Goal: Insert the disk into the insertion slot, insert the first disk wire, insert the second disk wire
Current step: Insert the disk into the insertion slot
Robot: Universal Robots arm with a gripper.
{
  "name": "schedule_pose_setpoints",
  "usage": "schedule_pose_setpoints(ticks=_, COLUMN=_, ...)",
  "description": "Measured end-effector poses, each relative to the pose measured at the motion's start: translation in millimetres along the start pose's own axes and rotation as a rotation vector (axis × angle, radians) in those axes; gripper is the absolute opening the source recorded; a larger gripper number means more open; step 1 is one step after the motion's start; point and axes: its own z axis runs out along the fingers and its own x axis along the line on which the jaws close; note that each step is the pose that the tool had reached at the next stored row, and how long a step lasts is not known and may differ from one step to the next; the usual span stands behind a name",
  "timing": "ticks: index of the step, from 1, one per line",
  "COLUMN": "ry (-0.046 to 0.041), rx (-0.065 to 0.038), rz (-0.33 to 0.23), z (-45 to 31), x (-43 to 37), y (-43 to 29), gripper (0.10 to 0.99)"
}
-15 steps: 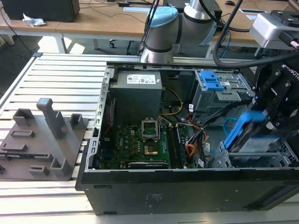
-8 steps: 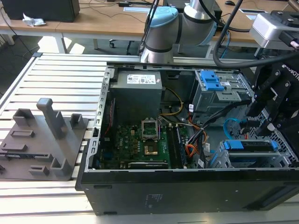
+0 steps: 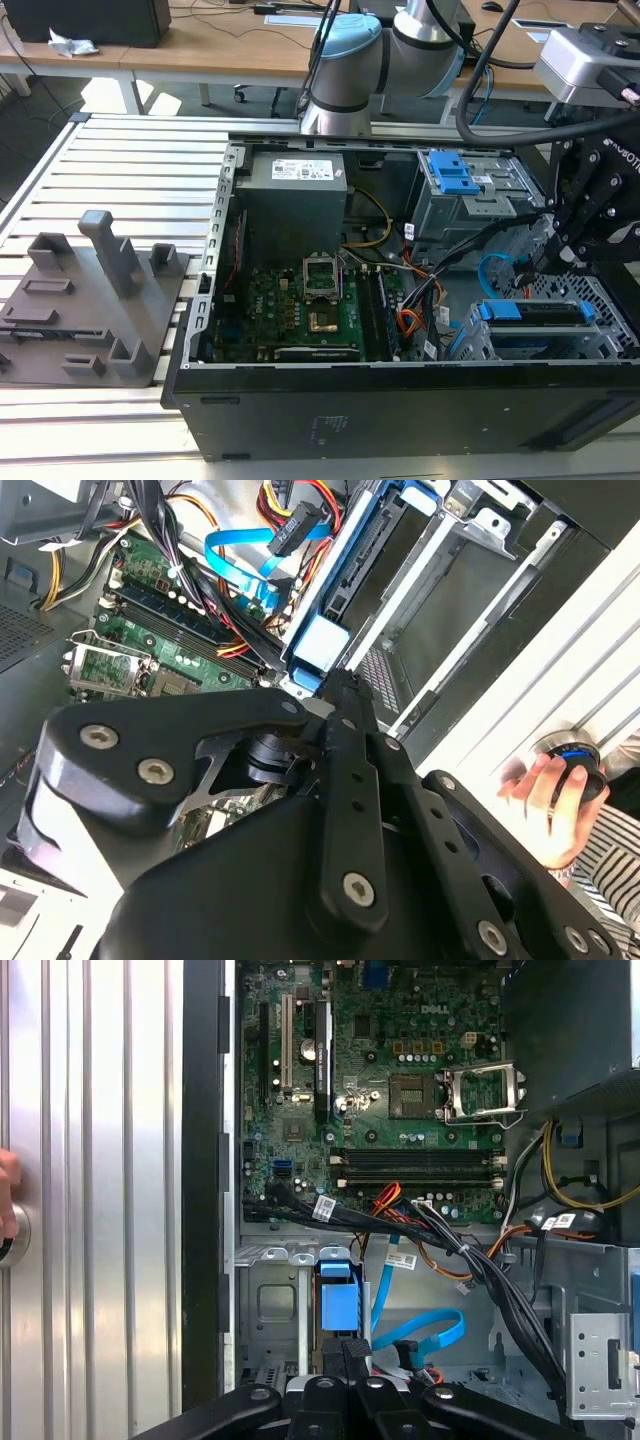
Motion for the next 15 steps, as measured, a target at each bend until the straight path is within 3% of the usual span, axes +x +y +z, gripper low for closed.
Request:
schedule_pose_setpoints(ticks=8, ry=0.0, rx=0.0, rz=0.0, z=0.2, x=0.0, y=0.0, gripper=0.106)
schedule_pose_setpoints(ticks=12, ry=0.0, rx=-0.001, rz=0.0, z=-0.1, x=-0.2, y=-7.1, gripper=0.106)
schedule_pose_setpoints(ticks=15, ry=0.0, rx=-0.001, rz=0.0, z=1.6, x=-0.2, y=-7.3, gripper=0.106)
